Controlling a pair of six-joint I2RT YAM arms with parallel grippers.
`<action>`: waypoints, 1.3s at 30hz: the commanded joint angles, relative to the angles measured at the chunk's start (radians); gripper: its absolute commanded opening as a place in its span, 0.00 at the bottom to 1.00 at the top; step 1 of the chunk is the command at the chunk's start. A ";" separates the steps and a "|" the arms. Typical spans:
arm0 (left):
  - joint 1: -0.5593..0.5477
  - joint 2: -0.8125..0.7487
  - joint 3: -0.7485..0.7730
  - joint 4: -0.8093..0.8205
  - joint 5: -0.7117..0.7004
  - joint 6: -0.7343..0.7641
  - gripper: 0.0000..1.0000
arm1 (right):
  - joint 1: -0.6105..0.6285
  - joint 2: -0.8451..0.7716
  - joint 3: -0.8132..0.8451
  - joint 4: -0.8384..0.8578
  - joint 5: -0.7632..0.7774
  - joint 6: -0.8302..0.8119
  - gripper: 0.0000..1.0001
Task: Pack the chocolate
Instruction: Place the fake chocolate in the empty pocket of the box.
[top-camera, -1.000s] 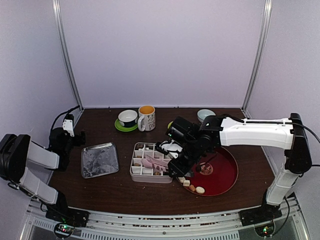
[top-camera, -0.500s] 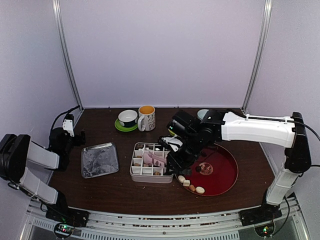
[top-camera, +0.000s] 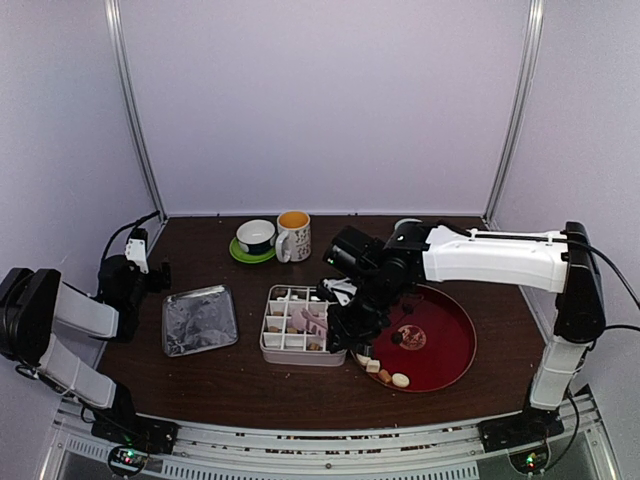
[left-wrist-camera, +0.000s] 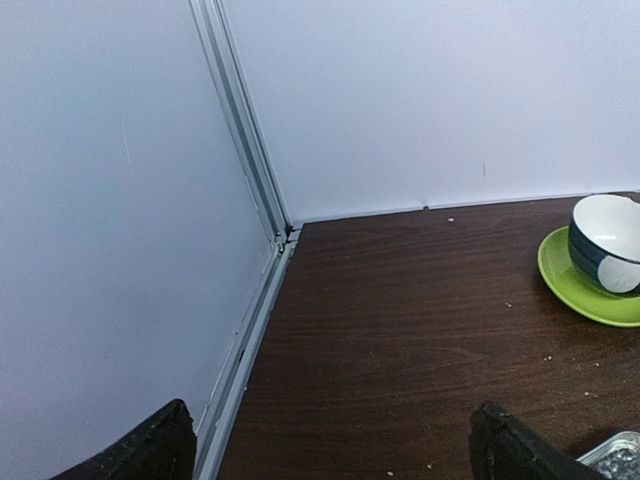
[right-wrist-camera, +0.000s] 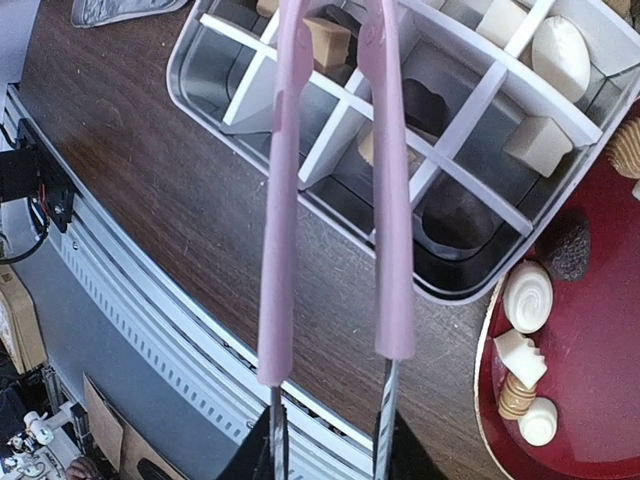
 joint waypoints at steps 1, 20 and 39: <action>0.008 -0.003 0.008 0.057 0.008 0.010 0.98 | -0.003 0.021 0.048 -0.021 -0.016 0.040 0.29; 0.007 -0.003 0.008 0.058 0.008 0.009 0.98 | 0.024 0.154 0.263 -0.205 0.022 0.049 0.32; 0.008 -0.003 0.010 0.057 0.008 0.010 0.98 | 0.039 0.184 0.393 -0.254 0.030 0.035 0.31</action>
